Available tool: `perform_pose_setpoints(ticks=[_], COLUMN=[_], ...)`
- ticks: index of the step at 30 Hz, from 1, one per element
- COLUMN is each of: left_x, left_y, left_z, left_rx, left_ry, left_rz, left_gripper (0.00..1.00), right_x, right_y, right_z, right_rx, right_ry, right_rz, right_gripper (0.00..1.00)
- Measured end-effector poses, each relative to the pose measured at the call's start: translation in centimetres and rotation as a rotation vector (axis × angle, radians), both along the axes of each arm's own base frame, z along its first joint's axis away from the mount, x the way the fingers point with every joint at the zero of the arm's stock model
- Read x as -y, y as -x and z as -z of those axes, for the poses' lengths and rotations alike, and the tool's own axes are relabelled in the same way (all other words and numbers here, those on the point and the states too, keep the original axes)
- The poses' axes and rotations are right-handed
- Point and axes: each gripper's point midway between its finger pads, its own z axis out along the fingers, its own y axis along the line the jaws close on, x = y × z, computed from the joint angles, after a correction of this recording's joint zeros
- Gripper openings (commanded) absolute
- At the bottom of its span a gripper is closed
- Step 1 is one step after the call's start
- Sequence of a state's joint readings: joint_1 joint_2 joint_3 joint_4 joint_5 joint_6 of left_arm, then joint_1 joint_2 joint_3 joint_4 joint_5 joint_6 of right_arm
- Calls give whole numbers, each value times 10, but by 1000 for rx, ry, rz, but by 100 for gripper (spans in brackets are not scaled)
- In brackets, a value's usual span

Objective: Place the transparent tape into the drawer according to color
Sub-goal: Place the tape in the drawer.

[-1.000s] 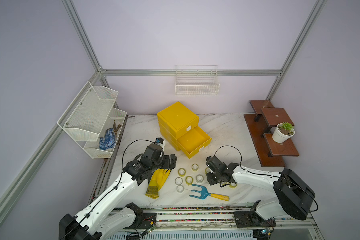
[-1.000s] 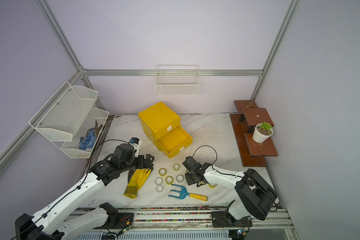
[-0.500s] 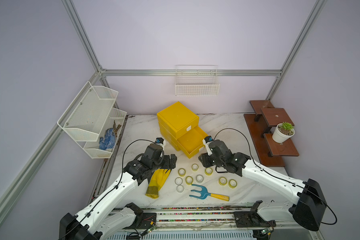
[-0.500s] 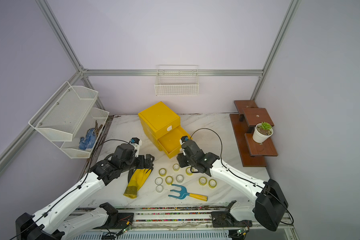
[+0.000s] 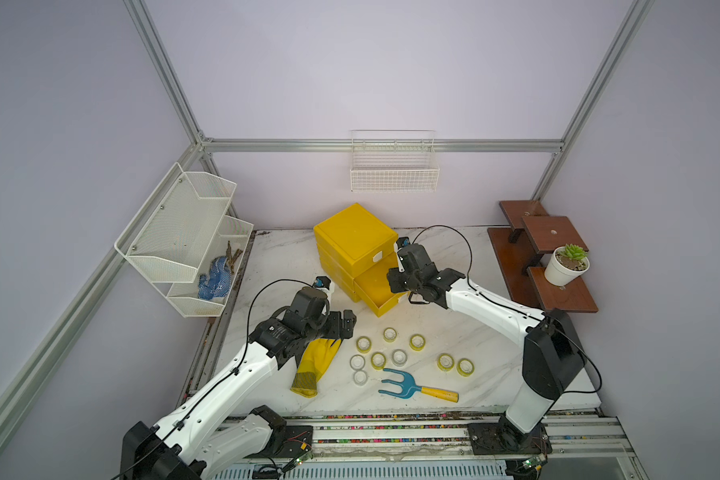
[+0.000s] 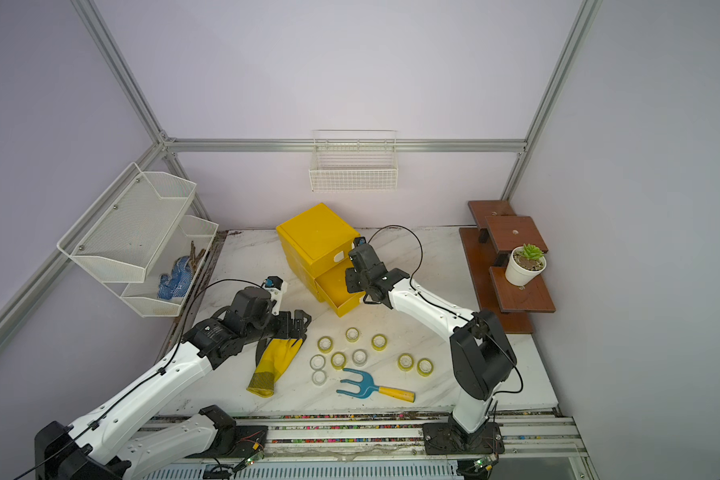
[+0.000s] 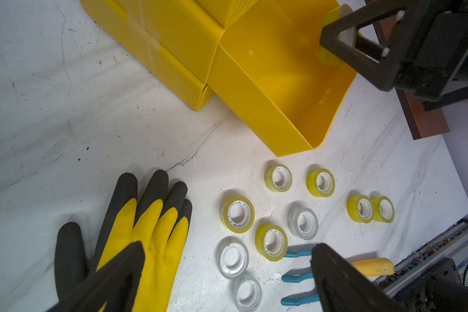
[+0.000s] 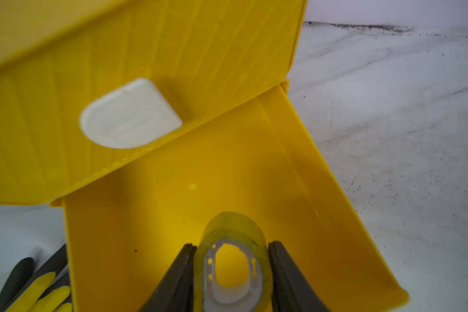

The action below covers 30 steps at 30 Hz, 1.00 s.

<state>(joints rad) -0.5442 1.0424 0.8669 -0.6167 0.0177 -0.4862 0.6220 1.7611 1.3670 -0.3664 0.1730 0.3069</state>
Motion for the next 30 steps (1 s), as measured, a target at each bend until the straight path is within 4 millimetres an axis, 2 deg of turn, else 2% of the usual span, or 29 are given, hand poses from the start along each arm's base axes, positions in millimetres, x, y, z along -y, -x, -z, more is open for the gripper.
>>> perform_pose_setpoints(ticks=[3, 10, 15, 19, 24, 26, 30], left_x=[2, 5, 12, 23, 40, 45, 48], left_y=[0, 0, 1, 8, 24, 29, 33], left_z=[3, 5, -5, -9, 5, 14, 47], left_rx=[-13, -25, -15, -14, -66, -91, -176], left_ry=[-1, -3, 6, 2, -21, -37, -101], left_rz=[6, 24, 52, 105, 183, 204, 210], left_gripper=[100, 100, 100, 100, 100, 100, 95], right_x=[6, 4, 5, 15, 34, 41, 54], right_y=[-4, -8, -4, 20, 56, 67, 84], right_z=[6, -3, -13, -34, -58, -56, -37], right_rx=[-4, 15, 23, 52, 115, 123, 94], right_ry=[19, 11, -19, -85, -185, -205, -203], right_rz=[19, 21, 23, 11, 11, 13, 29], right_gripper=[55, 70, 71, 71, 71, 71, 71])
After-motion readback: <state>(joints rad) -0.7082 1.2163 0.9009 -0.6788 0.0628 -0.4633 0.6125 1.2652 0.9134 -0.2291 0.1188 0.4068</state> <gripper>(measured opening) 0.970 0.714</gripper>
